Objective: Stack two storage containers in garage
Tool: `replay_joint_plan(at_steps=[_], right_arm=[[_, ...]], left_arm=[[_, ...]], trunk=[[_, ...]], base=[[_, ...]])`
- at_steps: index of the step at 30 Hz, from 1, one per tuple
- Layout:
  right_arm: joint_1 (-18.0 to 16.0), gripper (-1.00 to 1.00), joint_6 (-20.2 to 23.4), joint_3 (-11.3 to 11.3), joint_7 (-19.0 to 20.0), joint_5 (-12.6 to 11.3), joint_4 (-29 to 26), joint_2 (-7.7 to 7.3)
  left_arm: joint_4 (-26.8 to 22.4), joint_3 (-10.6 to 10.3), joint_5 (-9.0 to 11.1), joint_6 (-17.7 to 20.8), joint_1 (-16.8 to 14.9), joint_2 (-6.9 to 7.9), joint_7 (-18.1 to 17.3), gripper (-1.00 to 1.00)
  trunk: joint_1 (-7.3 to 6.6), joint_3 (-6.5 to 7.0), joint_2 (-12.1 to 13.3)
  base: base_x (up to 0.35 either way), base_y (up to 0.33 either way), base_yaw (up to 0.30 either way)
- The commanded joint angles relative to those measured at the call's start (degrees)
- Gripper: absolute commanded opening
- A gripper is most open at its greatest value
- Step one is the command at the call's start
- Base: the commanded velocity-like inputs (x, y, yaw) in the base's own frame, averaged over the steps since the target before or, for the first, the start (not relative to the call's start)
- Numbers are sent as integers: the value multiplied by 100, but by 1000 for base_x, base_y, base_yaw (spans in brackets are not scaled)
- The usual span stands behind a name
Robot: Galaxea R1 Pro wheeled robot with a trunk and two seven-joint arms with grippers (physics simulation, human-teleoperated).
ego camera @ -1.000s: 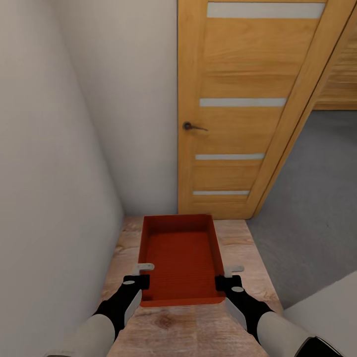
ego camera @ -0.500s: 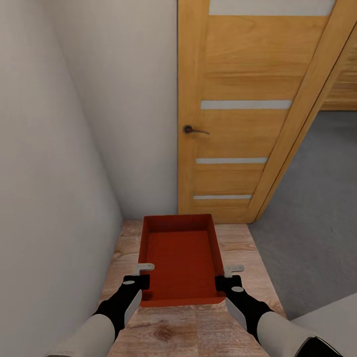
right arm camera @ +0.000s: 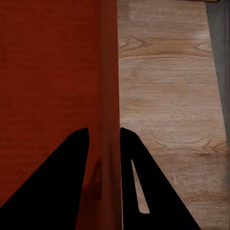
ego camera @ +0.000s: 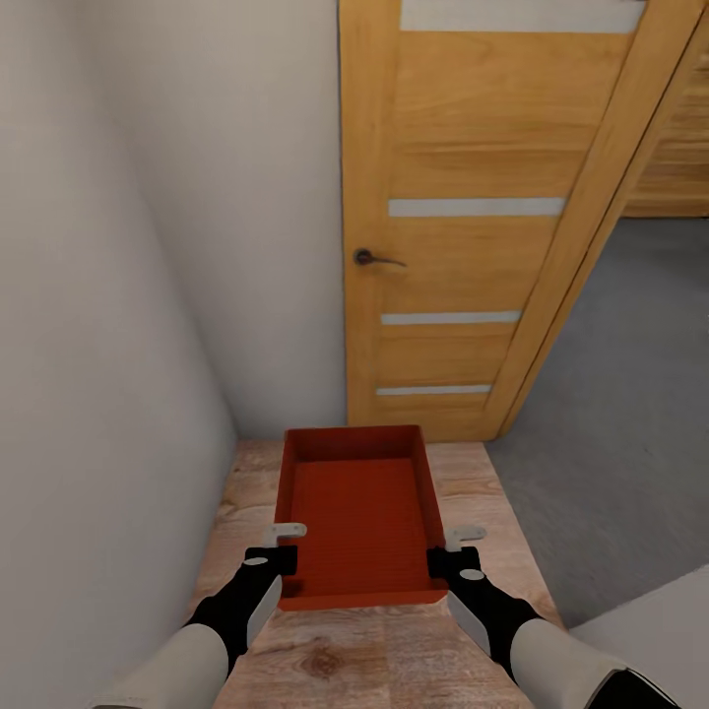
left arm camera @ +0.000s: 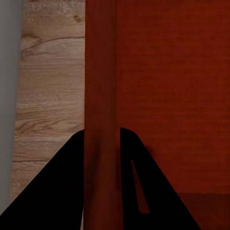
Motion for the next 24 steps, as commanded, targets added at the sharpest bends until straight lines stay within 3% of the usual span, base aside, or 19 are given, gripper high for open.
replay_joint_plan(at_steps=[1, 24], right_arm=[[-12, -100, -6, -378, -31, 33, -35, -271], [-12, -100, -6, -378, -31, 33, -35, -271]], left_arm=[[32, -94, 118, 35, 4, 128, 57, -100], [32, -94, 118, 35, 4, 128, 60, -100]], trunk=[[1, -6, -6], [1, -6, -6]], base=[[0, 0, -256], [0, 0, -277]])
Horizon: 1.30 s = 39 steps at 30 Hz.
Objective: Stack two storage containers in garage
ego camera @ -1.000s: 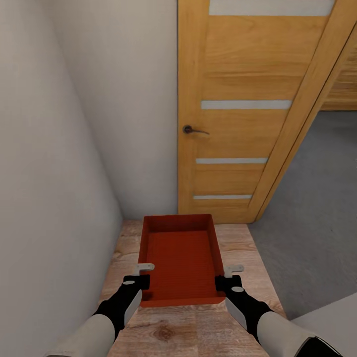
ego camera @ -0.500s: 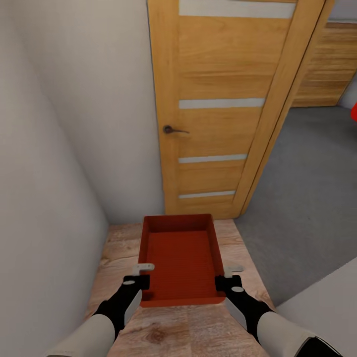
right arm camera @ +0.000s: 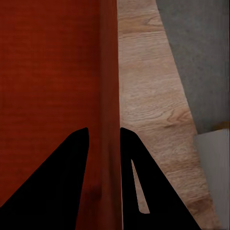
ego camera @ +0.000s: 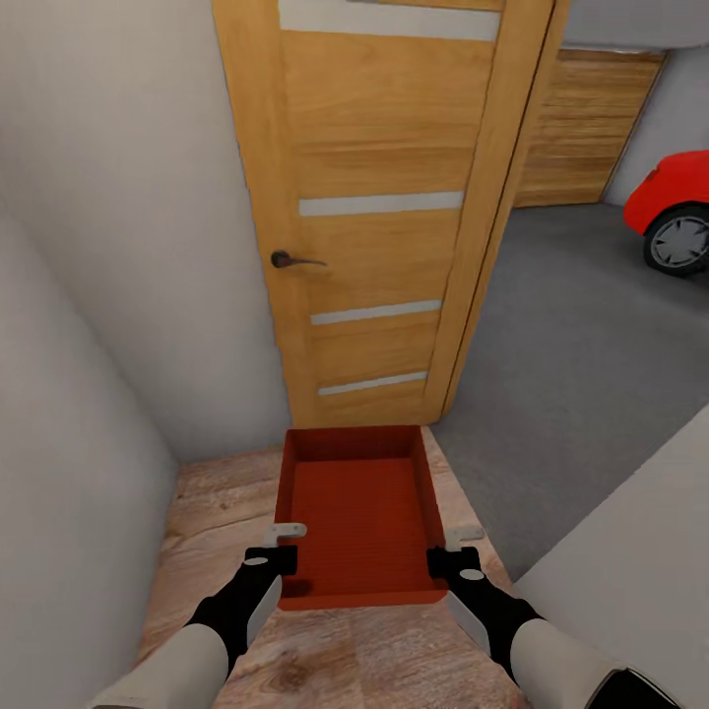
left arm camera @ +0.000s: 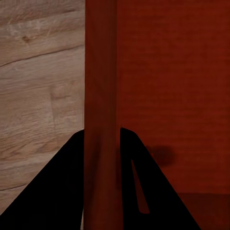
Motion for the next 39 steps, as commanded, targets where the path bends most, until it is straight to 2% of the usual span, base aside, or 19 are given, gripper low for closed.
replay_joint_plan(at_steps=[1, 26, 39], right_arm=[[-13, -100, -7, -381, -30, 35, -34, -270], [-13, -100, -7, -381, -30, 33, -34, -276], [-13, -100, -7, -381, -30, 34, -34, -278]], left_arm=[[32, -93, 118, 35, 4, 129, 58, -100], [32, -93, 118, 35, 4, 129, 57, -100], [32, -93, 118, 35, 4, 129, 52, -100]], trunk=[[1, -6, -6], [1, -6, -6], [1, -6, -6]], base=[[0, 0, -278], [0, 0, -276], [124, 235, -21]])
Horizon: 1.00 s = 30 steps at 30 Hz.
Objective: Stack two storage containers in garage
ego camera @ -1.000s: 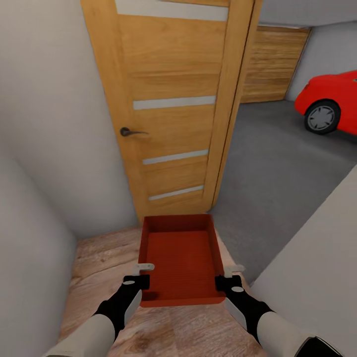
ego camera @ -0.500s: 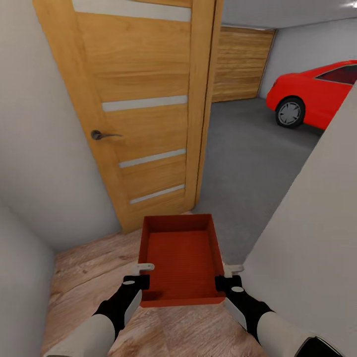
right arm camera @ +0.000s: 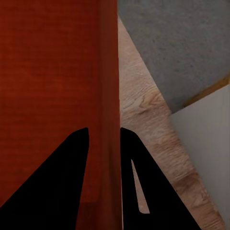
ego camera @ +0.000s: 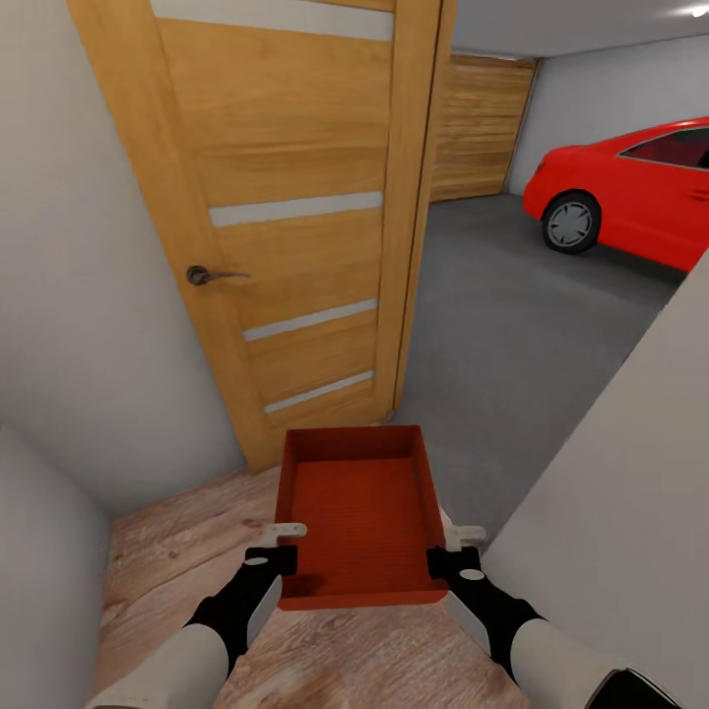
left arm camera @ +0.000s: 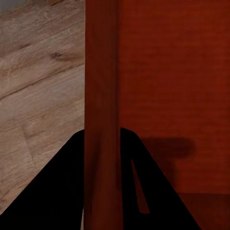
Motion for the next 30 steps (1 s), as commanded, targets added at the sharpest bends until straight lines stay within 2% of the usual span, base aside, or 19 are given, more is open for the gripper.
replay_joint_plan(at_steps=[1, 22, 30], right_arm=[[-12, -100, -8, -379, -35, 37, -34, -274], [-12, -100, -8, -379, -35, 32, -34, -267], [-12, -100, -8, -379, -35, 29, -34, -267]], left_arm=[[38, -102, 133, 30, 2, 133, 57, -100], [38, -102, 133, 30, 2, 133, 58, -100], [38, -102, 133, 30, 2, 133, 60, -100]], trunk=[[3, -6, -5], [3, -48, -5], [3, -61, -5]], base=[[169, 289, 0], [173, 286, -249], [111, 109, -197]])
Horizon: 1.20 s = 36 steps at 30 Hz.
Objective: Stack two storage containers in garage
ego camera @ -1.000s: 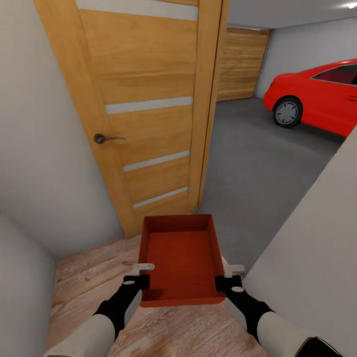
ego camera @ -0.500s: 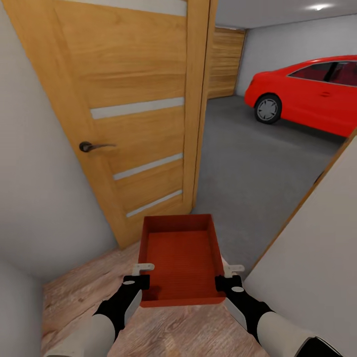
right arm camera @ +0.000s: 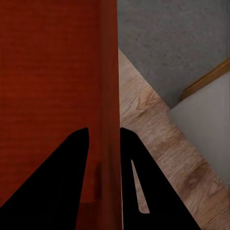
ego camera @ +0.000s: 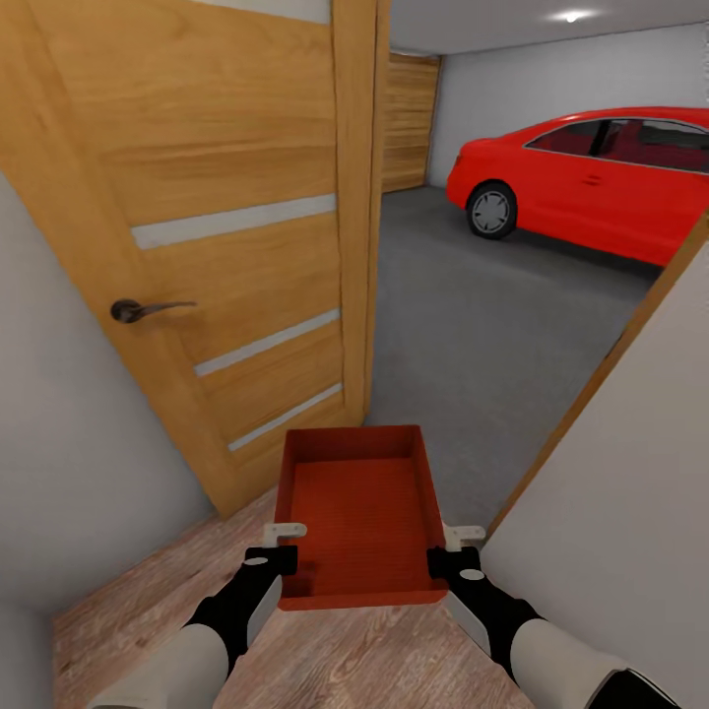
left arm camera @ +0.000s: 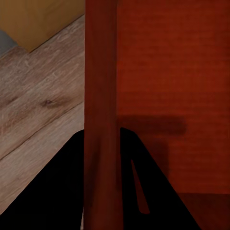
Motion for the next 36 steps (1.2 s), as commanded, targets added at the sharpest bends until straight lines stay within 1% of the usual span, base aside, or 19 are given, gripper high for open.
replay_joint_plan(at_steps=[1, 8, 24, 27, 36], right_arm=[[-12, -100, -7, -389, -32, 36, -36, -268], [-12, -100, -7, -389, -32, 38, -36, -268], [-12, -100, -7, -389, -32, 41, -36, -268], [-12, -100, -7, -389, -32, 38, -36, -268], [-12, -100, -7, -389, -32, 36, -36, -268]], left_arm=[[34, -95, 121, 33, 3, 131, 57, -100], [34, -95, 121, 33, 3, 130, 57, -100], [34, -95, 121, 33, 3, 131, 53, -100], [34, -95, 121, 33, 3, 131, 55, -100], [34, -95, 121, 33, 3, 131, 57, -100]], trunk=[[1, -7, -5], [1, -7, -5], [1, -7, -5], [1, -7, -5], [1, -7, -5]], base=[[17, 11, -37], [59, 2, -6], [308, 0, -3], [220, 0, -141], [13, 0, -258]])
